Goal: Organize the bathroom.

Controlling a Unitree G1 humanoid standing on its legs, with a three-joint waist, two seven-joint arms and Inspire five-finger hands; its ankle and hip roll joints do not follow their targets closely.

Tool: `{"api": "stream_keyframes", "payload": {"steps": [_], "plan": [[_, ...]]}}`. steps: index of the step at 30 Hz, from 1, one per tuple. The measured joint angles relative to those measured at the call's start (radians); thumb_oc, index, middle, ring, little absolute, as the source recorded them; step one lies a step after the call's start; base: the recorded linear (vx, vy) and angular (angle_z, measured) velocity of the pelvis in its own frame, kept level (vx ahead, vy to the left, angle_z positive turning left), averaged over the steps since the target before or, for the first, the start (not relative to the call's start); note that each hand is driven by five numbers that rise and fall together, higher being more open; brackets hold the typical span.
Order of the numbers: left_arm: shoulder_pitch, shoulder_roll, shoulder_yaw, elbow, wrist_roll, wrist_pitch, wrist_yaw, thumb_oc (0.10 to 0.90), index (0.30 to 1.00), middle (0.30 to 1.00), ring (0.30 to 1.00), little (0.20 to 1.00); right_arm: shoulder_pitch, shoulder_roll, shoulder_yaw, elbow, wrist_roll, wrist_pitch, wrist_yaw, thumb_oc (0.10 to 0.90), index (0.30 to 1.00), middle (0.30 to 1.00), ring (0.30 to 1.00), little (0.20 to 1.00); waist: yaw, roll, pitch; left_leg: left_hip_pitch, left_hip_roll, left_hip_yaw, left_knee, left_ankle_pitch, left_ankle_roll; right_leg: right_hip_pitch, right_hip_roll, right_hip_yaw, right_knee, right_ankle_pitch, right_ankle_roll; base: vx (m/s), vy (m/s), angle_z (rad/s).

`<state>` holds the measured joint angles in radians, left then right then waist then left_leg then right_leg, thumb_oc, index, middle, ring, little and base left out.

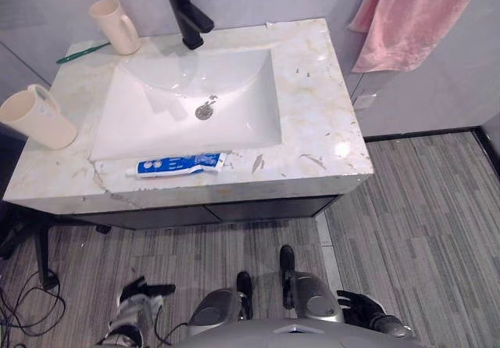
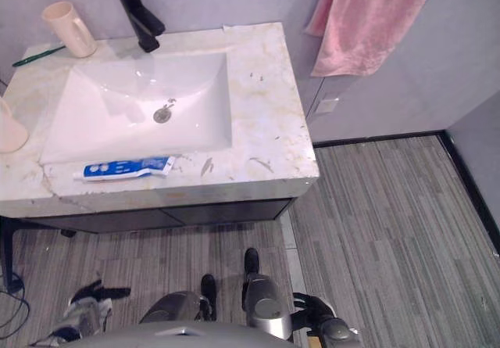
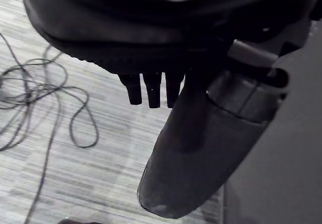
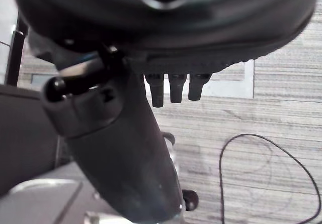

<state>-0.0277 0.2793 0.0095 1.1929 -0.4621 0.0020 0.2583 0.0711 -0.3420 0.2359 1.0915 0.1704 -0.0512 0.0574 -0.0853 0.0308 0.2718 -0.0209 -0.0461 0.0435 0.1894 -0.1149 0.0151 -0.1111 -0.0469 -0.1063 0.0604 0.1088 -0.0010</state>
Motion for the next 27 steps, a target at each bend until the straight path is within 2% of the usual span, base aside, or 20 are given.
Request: {"api": "stream_keyframes", "payload": {"steps": [3,7,8,9,15,16,18,19,20,22,23,24,25,26,27], "plan": [[-0.004,-0.001,0.009,0.020,-0.002,0.001,0.002,0.800,0.900,0.900,0.900,0.900,-0.031,-0.016,-0.030,-0.005,0.000,-0.019,-0.005,0.800,0.900,0.900,0.900,0.900,0.004,-0.003,-0.002,0.012,0.007,0.002,-0.006,-0.004,-0.002,0.017,0.009,0.000,-0.014,-0.002,-0.007,0.00,0.000,0.00],[-0.001,0.004,0.020,0.017,-0.002,-0.002,0.009,0.800,0.900,0.900,0.900,0.900,-0.060,-0.005,-0.030,-0.013,0.000,-0.037,-0.005,0.800,0.900,0.900,0.900,0.900,0.006,-0.020,-0.041,0.017,0.007,0.003,-0.022,-0.002,0.002,0.024,0.009,0.000,-0.032,-0.002,0.001,0.00,-0.010,0.00],[-0.001,0.007,0.047,0.032,-0.001,-0.006,0.028,0.800,0.900,0.900,0.900,0.900,-0.058,0.017,-0.027,-0.006,-0.001,-0.043,0.000,0.800,0.900,0.900,0.900,0.900,0.011,-0.038,-0.064,0.030,0.009,0.003,-0.035,0.001,0.005,0.038,0.011,-0.002,-0.046,0.001,0.006,0.01,-0.039,0.03],[0.001,0.008,0.047,0.036,-0.001,-0.007,0.034,0.800,0.900,0.900,0.900,0.900,-0.055,0.024,-0.027,-0.004,-0.001,-0.043,0.000,0.800,0.900,0.900,0.900,0.900,0.014,-0.045,-0.068,0.031,0.010,0.001,-0.035,0.001,0.006,0.042,0.011,-0.003,-0.046,0.001,0.006,0.01,-0.047,0.05],[0.019,0.008,0.046,0.055,0.001,-0.047,0.036,0.800,0.900,0.900,0.900,0.900,-0.024,0.033,-0.024,-0.004,0.001,-0.041,-0.002,0.800,0.900,0.900,0.900,0.900,0.029,-0.068,-0.083,0.032,0.015,-0.021,-0.031,-0.003,0.000,0.063,0.010,-0.033,-0.059,0.003,0.002,-0.03,0.028,0.18],[0.028,0.007,0.046,0.056,0.001,-0.048,0.036,0.800,0.900,0.900,0.900,0.900,-0.025,0.033,-0.024,-0.006,0.002,-0.040,-0.005,0.800,0.900,0.900,0.900,0.900,0.029,-0.068,-0.082,0.025,0.016,-0.026,-0.015,-0.005,-0.008,0.065,0.011,-0.038,-0.056,0.000,-0.002,-0.13,0.134,0.10],[0.029,0.003,0.046,0.058,0.002,-0.047,0.030,0.800,0.900,0.900,0.900,0.900,-0.038,0.031,-0.027,-0.010,0.004,-0.034,-0.012,0.800,0.900,0.900,0.900,0.900,0.026,-0.067,-0.074,-0.016,0.012,-0.025,0.095,-0.011,-0.024,0.056,0.004,-0.043,-0.026,-0.022,-0.024,-0.13,0.191,0.16],[0.003,0.001,0.042,0.054,0.002,-0.043,0.035,0.800,0.900,0.900,0.900,0.900,-0.050,0.030,-0.028,-0.010,0.018,-0.022,-0.021,0.800,0.900,0.900,0.900,0.900,0.021,-0.083,-0.053,-0.075,-0.001,-0.030,0.230,-0.018,-0.044,0.049,-0.019,-0.049,-0.015,-0.022,-0.028,-0.13,0.296,0.14],[-0.007,-0.002,0.039,0.050,0.002,-0.040,0.035,0.800,0.900,0.900,0.900,0.900,-0.058,0.026,-0.027,-0.009,0.036,-0.018,-0.026,0.800,0.900,0.900,0.900,0.900,0.024,-0.082,-0.043,-0.124,0.005,-0.028,0.335,-0.037,-0.035,0.050,-0.023,-0.051,-0.014,-0.018,-0.025,-0.19,0.354,-0.06],[-0.015,-0.004,0.020,0.043,0.002,-0.023,0.039,0.800,0.900,0.900,0.900,0.900,-0.082,0.019,-0.028,-0.041,0.043,-0.023,-0.041,0.800,0.900,0.900,0.900,0.900,-0.008,-0.054,-0.047,-0.095,0.037,0.036,0.207,-0.086,0.016,-0.022,-0.027,-0.025,0.048,-0.029,0.008,-0.23,0.333,-0.34],[-0.027,-0.003,0.006,0.043,0.002,-0.017,0.039,0.800,0.900,0.900,0.900,0.900,-0.097,0.014,-0.028,-0.052,0.043,-0.026,-0.045,0.800,0.900,0.900,0.900,0.900,-0.020,-0.042,-0.043,-0.091,0.034,0.063,0.173,-0.085,0.015,-0.055,-0.033,-0.018,0.071,-0.026,0.017,-0.18,0.218,-0.28],[-0.060,0.004,-0.004,0.047,0.002,-0.013,0.040,0.800,0.900,0.900,0.900,0.900,-0.114,0.021,-0.034,-0.053,0.044,-0.026,-0.048,0.800,0.900,0.900,0.900,0.900,-0.034,-0.055,-0.022,-0.101,0.001,0.082,0.168,-0.080,0.017,-0.075,-0.065,-0.008,0.072,-0.011,0.042,-0.19,0.196,-0.14],[-0.096,0.001,-0.022,0.043,0.001,-0.004,0.037,0.800,0.900,0.900,0.900,0.900,-0.122,0.012,-0.039,-0.045,0.043,-0.021,-0.044,0.800,0.900,0.900,0.900,0.900,-0.042,-0.041,-0.006,-0.104,-0.017,0.091,0.120,-0.033,0.041,-0.082,-0.096,-0.019,0.043,0.001,0.067,-0.16,0.142,-0.14],[-0.100,0.000,-0.025,0.027,0.002,-0.006,0.037,0.800,0.900,0.900,0.900,0.900,-0.125,0.013,-0.040,-0.036,0.041,-0.013,-0.043,0.800,0.900,0.900,0.900,0.900,-0.038,-0.029,0.000,-0.096,-0.017,0.116,0.093,-0.008,0.078,-0.079,-0.116,-0.048,0.042,-0.013,0.088,-0.19,0.136,-0.30],[-0.089,0.000,-0.019,0.007,0.002,-0.017,0.037,0.800,0.900,0.900,0.900,0.900,-0.115,0.010,-0.072,-0.039,0.047,-0.020,-0.045,0.800,0.900,0.900,0.900,0.900,-0.033,-0.016,0.002,-0.090,-0.017,0.136,0.073,0.005,0.100,-0.093,-0.131,-0.067,0.087,-0.027,0.089,-0.15,0.071,-0.51]]}}
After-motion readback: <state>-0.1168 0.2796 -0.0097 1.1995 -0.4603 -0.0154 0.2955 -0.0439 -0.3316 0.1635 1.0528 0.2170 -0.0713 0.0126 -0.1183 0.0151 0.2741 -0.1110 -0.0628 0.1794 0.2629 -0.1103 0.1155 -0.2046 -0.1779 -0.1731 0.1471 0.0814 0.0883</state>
